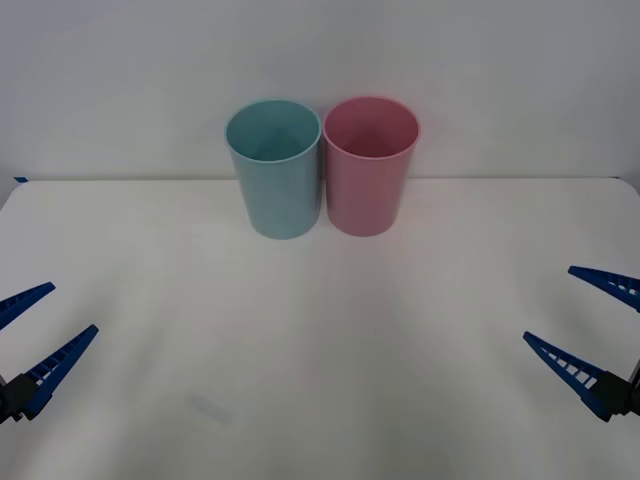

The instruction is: Grasp the object on the table and drop it into the matching bin: aluminum can to the light blue bin, PET bottle to the pink bin.

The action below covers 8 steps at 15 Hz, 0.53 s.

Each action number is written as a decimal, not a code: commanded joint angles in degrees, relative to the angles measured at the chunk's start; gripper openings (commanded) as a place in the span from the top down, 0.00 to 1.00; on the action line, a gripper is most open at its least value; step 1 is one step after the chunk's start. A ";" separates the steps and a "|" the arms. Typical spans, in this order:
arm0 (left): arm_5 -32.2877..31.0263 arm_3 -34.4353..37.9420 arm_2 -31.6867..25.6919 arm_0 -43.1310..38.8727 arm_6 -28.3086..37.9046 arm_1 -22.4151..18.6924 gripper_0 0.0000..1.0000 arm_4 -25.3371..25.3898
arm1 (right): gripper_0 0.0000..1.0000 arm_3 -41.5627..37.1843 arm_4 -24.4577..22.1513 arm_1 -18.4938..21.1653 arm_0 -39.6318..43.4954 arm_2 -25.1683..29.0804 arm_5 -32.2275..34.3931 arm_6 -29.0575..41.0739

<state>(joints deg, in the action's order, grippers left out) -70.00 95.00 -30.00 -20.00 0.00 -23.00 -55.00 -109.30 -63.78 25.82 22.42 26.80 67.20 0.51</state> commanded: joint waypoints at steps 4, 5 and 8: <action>0.00 0.00 0.00 0.00 0.00 0.00 0.00 0.00 | 0.00 -0.04 2.52 -2.27 5.71 2.73 0.83 -0.95; 0.00 0.00 0.00 0.00 0.00 0.00 0.00 0.00 | 0.00 -0.04 2.96 -2.35 6.50 2.73 0.91 -0.95; 0.00 0.00 0.00 0.00 0.00 0.00 0.00 0.00 | 0.00 -0.04 2.96 -2.35 6.76 2.64 0.91 -0.95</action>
<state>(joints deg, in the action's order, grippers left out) -70.00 95.00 -30.00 -20.00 0.00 -23.00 -55.00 -109.34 -60.82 23.47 29.17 29.46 68.12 -0.44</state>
